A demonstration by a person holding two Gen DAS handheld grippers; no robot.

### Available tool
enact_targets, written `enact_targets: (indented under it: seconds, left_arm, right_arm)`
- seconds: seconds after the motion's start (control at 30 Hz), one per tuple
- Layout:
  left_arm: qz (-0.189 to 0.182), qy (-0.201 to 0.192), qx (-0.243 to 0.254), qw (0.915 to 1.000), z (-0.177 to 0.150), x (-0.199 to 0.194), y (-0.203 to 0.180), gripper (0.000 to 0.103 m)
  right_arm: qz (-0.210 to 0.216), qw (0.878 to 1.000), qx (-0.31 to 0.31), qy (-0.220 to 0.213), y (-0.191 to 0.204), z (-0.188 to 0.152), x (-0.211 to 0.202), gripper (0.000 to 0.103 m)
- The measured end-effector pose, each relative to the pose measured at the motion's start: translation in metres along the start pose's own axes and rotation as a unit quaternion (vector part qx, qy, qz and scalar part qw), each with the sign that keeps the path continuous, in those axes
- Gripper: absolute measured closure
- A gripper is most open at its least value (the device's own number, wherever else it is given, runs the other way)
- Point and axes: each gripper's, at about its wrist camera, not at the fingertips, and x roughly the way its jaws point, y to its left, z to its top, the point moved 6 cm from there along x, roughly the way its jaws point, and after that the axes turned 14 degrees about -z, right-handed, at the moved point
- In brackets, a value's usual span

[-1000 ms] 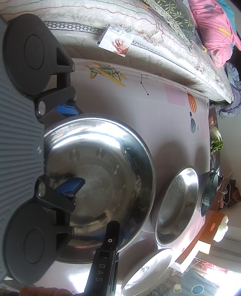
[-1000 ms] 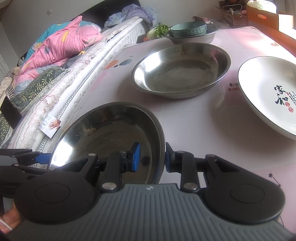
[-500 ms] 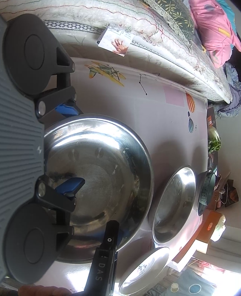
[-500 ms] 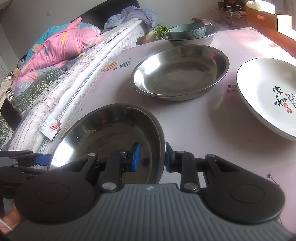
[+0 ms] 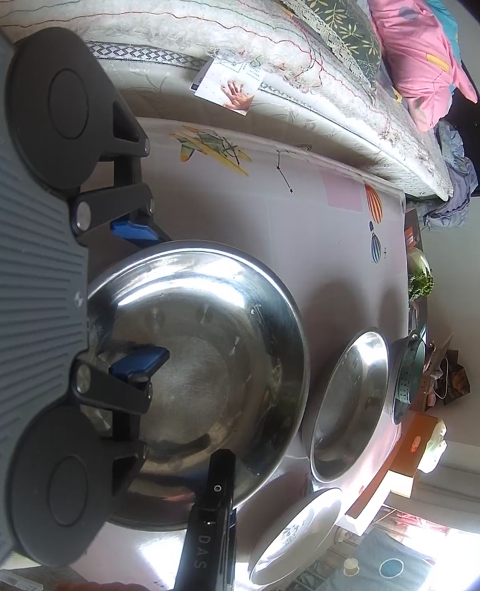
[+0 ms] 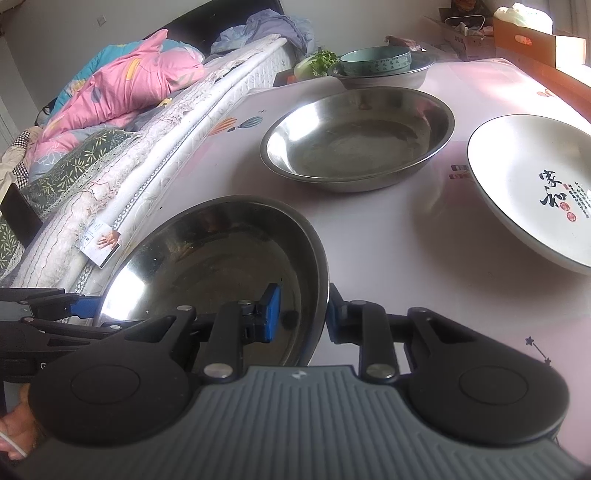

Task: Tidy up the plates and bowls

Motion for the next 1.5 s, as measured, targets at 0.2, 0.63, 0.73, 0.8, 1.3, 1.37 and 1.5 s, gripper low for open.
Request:
enact_targets:
  seconds: [0.2,0.63,0.73,0.8,1.3,1.37,1.5]
  left_arm:
    - [0.005,-0.007,0.001,1.0000,-0.0016,-0.0024,0.0018,0.054]
    - [0.014,-0.009,0.002,0.9999,-0.0009,-0.0037,0.0025,0.062]
    - [0.012,-0.006,0.001,0.9999,-0.0008,-0.0034,0.0024,0.062]
    - [0.010,-0.004,0.000,0.9999,-0.0002,-0.0028,0.0030,0.061]
    - [0.012,-0.004,-0.001,0.9999,0.0024,-0.0011,0.0008,0.056]
    - [0.012,-0.004,-0.001,0.9999,0.0023,-0.0014,0.0004,0.056]
    - [0.011,-0.005,-0.001,0.9999,0.0022,-0.0017,0.0006,0.057]
  right_arm:
    - [-0.006,1.000,-0.009,-0.006,0.0009,-0.0026,-0.0021,0.079]
    - [-0.012,1.000,-0.012,-0.013,0.0012,-0.0038,-0.0033,0.081]
    - [-0.014,1.000,-0.014,-0.015,0.0021,-0.0047,-0.0040,0.081]
    - [-0.016,1.000,-0.015,-0.016,0.0023,-0.0046,-0.0037,0.081]
    - [-0.018,1.000,-0.012,-0.017,0.0017,-0.0035,-0.0029,0.080]
    - [-0.018,1.000,-0.012,-0.017,0.0017,-0.0034,-0.0029,0.080]
    - [-0.018,1.000,-0.013,-0.019,0.0021,-0.0033,-0.0038,0.080]
